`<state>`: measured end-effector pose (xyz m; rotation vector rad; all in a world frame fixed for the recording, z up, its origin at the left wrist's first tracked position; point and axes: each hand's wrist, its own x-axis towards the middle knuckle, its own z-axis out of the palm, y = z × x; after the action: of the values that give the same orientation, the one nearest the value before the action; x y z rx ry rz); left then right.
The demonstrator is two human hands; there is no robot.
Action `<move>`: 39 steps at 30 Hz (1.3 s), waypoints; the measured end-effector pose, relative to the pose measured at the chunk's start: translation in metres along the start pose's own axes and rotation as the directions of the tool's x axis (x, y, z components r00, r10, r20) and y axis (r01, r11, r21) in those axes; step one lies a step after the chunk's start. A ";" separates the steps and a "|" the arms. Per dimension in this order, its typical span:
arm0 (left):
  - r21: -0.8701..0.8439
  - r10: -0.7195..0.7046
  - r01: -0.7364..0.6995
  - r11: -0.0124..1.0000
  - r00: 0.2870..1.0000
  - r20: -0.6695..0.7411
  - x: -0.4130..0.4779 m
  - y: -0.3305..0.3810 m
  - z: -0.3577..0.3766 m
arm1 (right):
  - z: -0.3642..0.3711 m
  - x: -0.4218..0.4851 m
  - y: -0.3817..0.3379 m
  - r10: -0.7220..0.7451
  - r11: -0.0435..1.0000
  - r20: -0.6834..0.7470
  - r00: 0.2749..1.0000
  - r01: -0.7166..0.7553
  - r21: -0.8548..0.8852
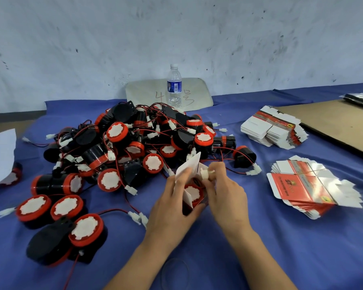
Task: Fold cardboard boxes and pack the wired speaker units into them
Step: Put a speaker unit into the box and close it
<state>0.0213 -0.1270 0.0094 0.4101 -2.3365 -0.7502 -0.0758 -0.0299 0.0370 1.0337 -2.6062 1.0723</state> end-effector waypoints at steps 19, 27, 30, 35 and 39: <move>0.007 0.018 -0.018 1.000 0.999 0.026 0.000 -0.005 -0.002 | 0.010 0.000 0.004 -0.187 0.976 -0.067 0.980 0.178 -0.125; -0.029 0.082 -0.081 0.996 0.996 0.040 0.001 -0.004 0.000 | 0.016 0.004 0.011 0.096 0.936 -0.107 0.990 -0.053 0.349; -0.028 0.106 -0.105 0.994 0.993 0.046 0.002 -0.002 0.001 | 0.014 0.004 0.009 0.121 0.901 -0.149 0.981 -0.045 0.432; -0.040 0.097 -0.093 0.995 0.991 0.092 0.003 -0.007 0.000 | 0.007 0.010 0.015 0.233 0.762 0.023 0.972 -0.197 0.617; -0.067 0.082 -0.074 0.995 0.989 0.120 0.005 -0.009 -0.001 | 0.009 0.011 0.015 0.240 0.757 0.070 0.968 -0.232 0.611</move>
<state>0.0193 -0.1371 0.0069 0.2500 -2.4206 -0.8297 -0.0931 -0.0342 0.0255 0.7768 -2.4563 2.0838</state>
